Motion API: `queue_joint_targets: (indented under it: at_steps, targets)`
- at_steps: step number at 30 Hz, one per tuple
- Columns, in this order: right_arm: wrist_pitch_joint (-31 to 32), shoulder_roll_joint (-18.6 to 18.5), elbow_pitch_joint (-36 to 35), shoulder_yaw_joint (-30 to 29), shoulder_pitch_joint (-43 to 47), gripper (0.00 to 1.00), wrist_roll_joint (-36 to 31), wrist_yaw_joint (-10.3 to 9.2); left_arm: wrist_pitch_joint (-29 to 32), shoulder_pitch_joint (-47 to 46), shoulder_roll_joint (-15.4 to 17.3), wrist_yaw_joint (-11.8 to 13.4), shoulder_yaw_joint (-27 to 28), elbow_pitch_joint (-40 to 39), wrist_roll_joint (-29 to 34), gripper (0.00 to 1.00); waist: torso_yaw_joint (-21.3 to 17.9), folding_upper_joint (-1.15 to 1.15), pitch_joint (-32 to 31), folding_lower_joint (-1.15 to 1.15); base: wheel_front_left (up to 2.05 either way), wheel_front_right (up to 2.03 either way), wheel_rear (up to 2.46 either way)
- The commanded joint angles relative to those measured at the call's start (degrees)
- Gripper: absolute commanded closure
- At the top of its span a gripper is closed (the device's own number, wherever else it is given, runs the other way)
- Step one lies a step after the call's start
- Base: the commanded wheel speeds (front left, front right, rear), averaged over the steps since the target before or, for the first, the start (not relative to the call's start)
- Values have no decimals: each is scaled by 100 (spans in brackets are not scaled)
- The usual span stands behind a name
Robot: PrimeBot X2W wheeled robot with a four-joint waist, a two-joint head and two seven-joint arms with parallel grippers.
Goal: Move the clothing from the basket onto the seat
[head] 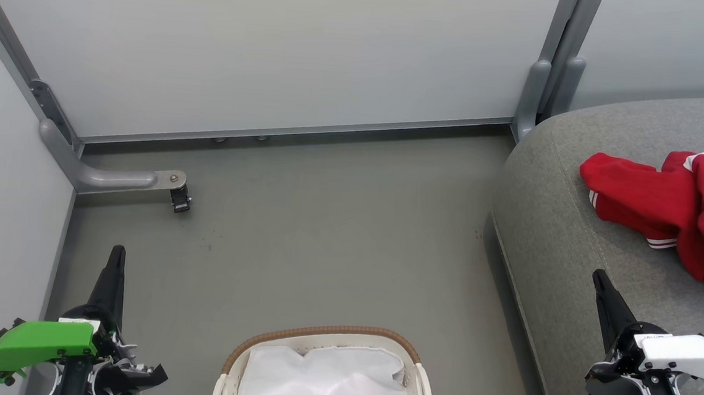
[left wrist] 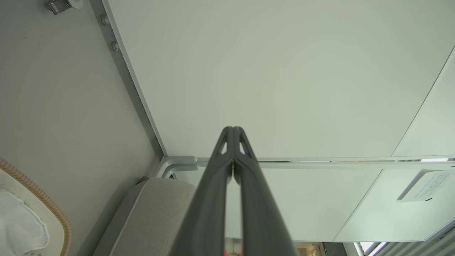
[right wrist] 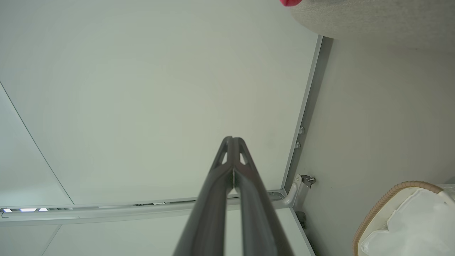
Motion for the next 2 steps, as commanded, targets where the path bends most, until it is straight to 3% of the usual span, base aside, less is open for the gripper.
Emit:
queue_joint_targets:
  at_steps: [1, 2]
  targets:
    - [17, -34, -14, -12, 59, 100, 23, -2, 18, -59, -3, 4, 12, -6, -19, 100, 0, 0, 0, 0, 0, 0, 0]
    - [17, -34, -14, -12, 59, 100, 23, -2, 18, -59, -3, 4, 12, -6, -19, 100, 0, 0, 0, 0, 0, 0, 0]
